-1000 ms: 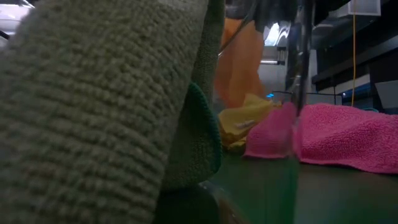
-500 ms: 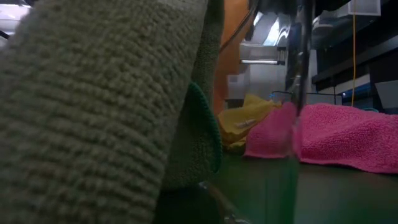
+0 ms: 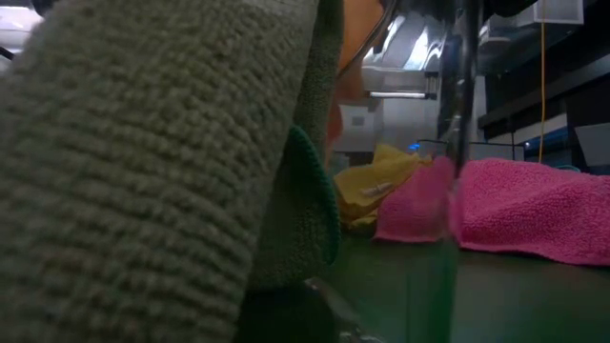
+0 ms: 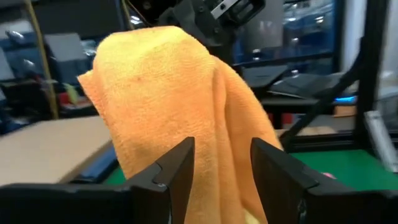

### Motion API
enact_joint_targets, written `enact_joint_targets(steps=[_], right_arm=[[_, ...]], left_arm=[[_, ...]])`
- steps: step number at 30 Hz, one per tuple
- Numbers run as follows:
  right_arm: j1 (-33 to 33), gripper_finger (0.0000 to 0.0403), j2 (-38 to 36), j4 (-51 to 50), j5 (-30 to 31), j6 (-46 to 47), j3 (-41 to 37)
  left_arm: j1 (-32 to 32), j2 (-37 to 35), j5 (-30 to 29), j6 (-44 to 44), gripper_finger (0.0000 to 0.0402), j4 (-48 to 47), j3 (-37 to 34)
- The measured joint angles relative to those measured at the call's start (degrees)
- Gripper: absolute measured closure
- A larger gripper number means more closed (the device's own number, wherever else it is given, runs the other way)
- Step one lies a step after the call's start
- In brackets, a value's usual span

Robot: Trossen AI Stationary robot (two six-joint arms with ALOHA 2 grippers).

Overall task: Sort microfiber towel by color & place in baskets
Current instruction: Put the orange microfiber towel into the orange bin

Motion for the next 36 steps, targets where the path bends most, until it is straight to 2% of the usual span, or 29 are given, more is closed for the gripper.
enact_joint_targets(steps=[5, 9, 17, 22, 27, 32, 36], right_arm=[[0.02, 0.0401, 0.0, 0.52, 0.03, 0.0, 0.0], [0.01, 0.0401, 0.0, 1.44, 0.16, -0.02, 0.0], [0.01, 0.0401, 0.23, 3.49, 4.5, -0.22, 0.0], [0.02, 0.0402, 1.59, 4.15, 4.52, -0.23, 0.0], [0.0, 0.0402, 2.21, 5.39, 4.45, -0.16, 0.0], [0.02, 0.0402, 2.21, 6.84, 3.99, -0.12, 0.0], [0.02, 0.0402, 2.21, 7.05, 4.25, -0.13, 0.0]], left_arm=[[0.25, 0.12, -2.4, 0.98, 0.025, 1.12, 0.0], [0.69, 0.12, -1.94, 0.76, 0.025, 1.98, 0.0], [0.66, 0.12, -1.77, 0.33, 0.025, 2.29, 0.0], [0.66, 0.12, -1.77, 0.22, 0.025, 2.28, 0.0], [1.49, 0.12, -1.98, -4.58, 0.0249, 1.94, 0.0], [2.93, 0.12, -2.0, -10.42, 0.0221, 1.73, 0.0], [3.28, 0.12, -0.76, -11.21, 0.0187, 1.74, 0.0]])
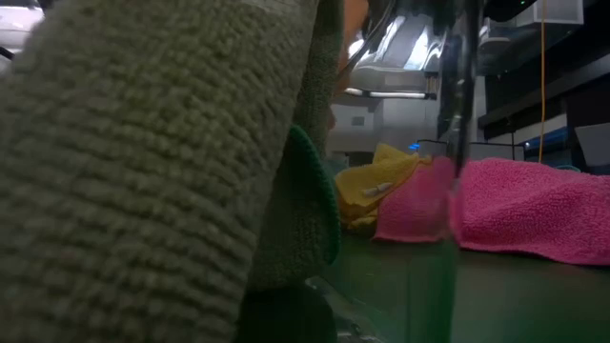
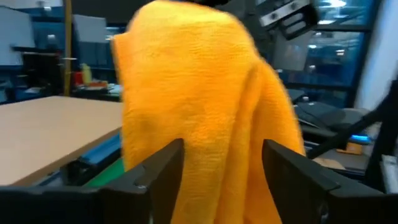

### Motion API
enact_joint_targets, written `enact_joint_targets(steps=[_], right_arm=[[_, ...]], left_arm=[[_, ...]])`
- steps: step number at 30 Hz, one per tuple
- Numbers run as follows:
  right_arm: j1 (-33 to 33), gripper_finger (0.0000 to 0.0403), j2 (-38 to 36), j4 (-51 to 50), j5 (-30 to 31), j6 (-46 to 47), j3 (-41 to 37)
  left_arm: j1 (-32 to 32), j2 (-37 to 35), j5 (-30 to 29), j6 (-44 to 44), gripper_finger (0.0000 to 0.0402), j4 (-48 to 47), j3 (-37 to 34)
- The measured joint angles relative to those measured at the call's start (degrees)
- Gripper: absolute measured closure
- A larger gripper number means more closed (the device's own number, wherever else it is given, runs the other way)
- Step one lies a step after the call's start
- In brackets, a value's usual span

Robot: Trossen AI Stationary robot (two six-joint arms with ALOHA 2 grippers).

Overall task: Sort microfiber towel by color & place in baskets
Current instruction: Put the orange microfiber towel into the orange bin

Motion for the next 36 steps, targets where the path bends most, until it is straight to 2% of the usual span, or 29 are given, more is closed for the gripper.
enact_joint_targets(steps=[4, 8, 15, 21, 28, 31, 36], right_arm=[[0.0, 0.0402, 0.0, -0.02, 1.55, -0.09, 0.0], [-0.01, 0.0402, 0.0, -0.04, 3.22, -0.1, 0.0], [0.0, 0.0402, 0.0, -0.04, 3.25, -0.09, 0.0], [0.0, 0.0401, 0.0, -0.08, 1.58, 0.0, 0.0], [0.04, 0.04, 0.0, -0.15, 0.66, 0.07, 0.0], [0.04, 0.04, 0.0, -0.15, 0.32, 0.07, 0.0], [0.04, 0.0391, 0.0, -0.15, 0.2, 0.09, 0.0]], left_arm=[[-0.05, 0.02, 3.03, 1.22, 0.0168, 0.03, 0.0], [-0.02, 1.85, 3.27, 1.28, 0.0165, 1.51, 0.47], [0.44, 8.88, 3.25, 1.51, 0.0167, 1.53, 7.83], [1.23, 13.97, -0.85, 1.64, 0.0167, 1.42, 13.58], [2.68, 15.61, -2.12, 2.46, 0.0169, 1.4, 15.06], [2.71, 15.65, -2.76, 5.7, 0.0189, 1.4, 15.06], [2.71, 15.65, -3.18, 6.56, 0.0259, 1.38, 15.06]])
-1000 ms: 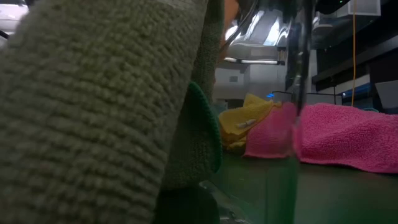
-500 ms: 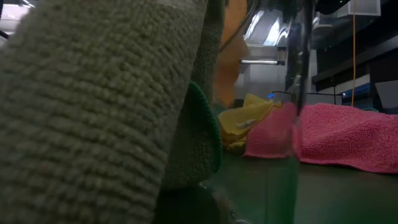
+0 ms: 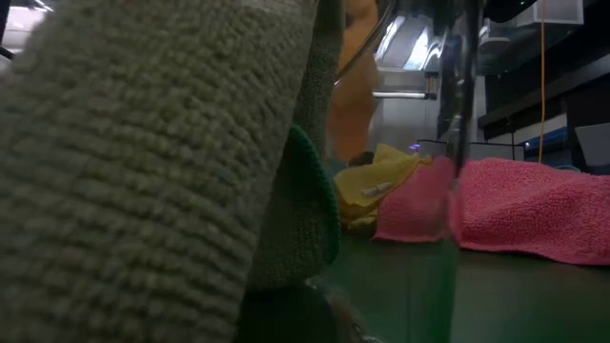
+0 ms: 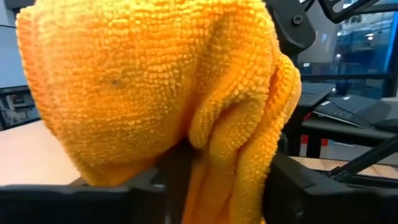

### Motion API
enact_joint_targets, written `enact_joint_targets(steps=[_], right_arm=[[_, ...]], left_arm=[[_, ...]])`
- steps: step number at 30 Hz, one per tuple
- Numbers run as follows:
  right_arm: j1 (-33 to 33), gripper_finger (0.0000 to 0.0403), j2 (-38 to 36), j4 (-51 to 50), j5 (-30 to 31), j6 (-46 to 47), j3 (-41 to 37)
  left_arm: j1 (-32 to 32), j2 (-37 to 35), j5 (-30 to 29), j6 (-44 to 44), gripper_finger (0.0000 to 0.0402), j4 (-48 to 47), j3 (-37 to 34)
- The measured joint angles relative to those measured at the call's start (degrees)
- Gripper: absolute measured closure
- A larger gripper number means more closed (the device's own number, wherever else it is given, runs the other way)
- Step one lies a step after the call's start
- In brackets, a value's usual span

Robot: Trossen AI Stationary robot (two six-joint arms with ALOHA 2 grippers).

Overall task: Sort microfiber towel by color & place in baskets
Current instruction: Put the orange microfiber towel into the orange bin

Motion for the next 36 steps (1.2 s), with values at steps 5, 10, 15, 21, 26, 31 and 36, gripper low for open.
enact_joint_targets(steps=[5, 10, 15, 21, 26, 31, 36], right_arm=[[-0.07, 0.0383, 0.0, -0.06, -0.49, 0.33, 0.0], [-0.07, 0.0363, 0.0, -0.04, -2.08, 0.33, 0.0], [-0.08, 0.0301, -0.06, 0.47, -1.94, 0.31, 0.0], [-2.95, 0.0229, -2.8, 4.45, -6.59, 0.06, 1.07], [-5.67, 0.0206, -5.9, 4.22, -11.88, 0.05, 3.36], [-6.56, 0.0208, -8.6, 3.67, -13.31, 0.05, 3.93], [-6.43, 0.0209, -10.5, -0.85, -14.08, 0.02, 3.93]], left_arm=[[-0.02, 0.0, 0.0, 0.43, 0.0337, 0.0, 0.0], [0.11, 0.0, 0.0, 0.48, 0.0392, 0.0, 0.0], [1.04, -0.94, -0.09, 0.49, 0.0389, -0.29, 0.0], [3.4, -6.53, -0.07, 0.52, 0.0388, -3.37, 0.0], [6.52, -12.75, -0.09, 0.52, 0.0388, -11.16, -0.02], [10.7, -20.23, -0.09, 0.5, 0.0388, -17.67, -0.02], [16.14, -27.47, -2.27, 0.49, 0.0388, -28.09, -0.02]])
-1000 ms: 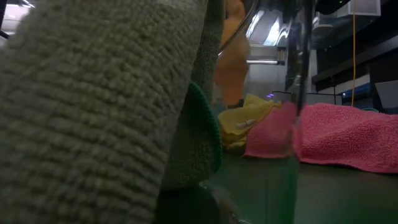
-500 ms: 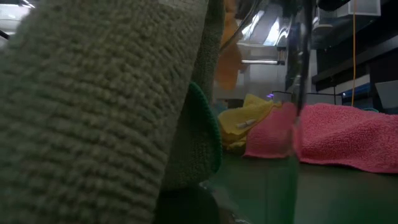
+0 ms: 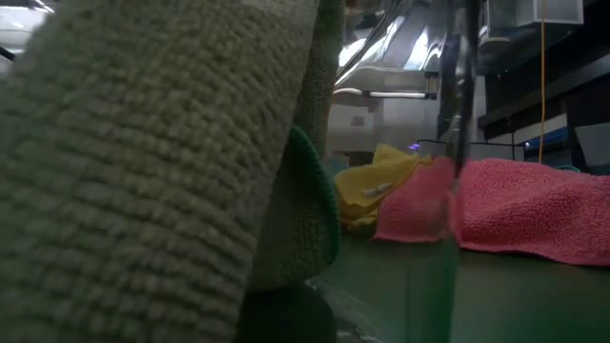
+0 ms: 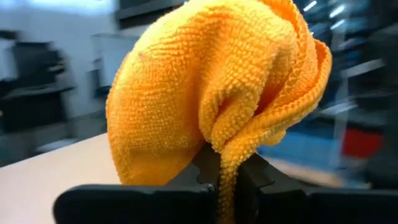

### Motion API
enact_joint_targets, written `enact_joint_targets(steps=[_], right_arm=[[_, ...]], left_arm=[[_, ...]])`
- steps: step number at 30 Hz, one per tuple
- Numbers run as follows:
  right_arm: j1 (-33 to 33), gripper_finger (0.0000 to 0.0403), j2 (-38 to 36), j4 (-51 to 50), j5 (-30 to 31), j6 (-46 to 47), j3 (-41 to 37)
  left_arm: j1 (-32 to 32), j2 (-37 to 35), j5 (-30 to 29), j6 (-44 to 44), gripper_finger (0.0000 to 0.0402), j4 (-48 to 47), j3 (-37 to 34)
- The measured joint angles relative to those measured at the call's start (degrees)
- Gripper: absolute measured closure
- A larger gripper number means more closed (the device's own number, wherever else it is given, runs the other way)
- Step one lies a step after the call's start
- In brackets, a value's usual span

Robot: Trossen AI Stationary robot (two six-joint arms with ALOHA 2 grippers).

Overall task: Sort microfiber towel by color & place in baskets
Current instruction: Put the orange microfiber towel into the orange bin

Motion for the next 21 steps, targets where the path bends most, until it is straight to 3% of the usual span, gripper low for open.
enact_joint_targets(steps=[7, 21], right_arm=[[-0.02, 0.0209, 0.07, -8.16, 0.75, -0.07, 0.0], [0.0, 0.021, 0.33, -19.03, 3.55, -0.24, -0.02]], left_arm=[[6.78, -6.15, -3.62, -2.96, 0.0388, -16.73, 0.0], [18.86, -3.21, -6.65, -10.54, 0.0388, -46.52, -0.04]])
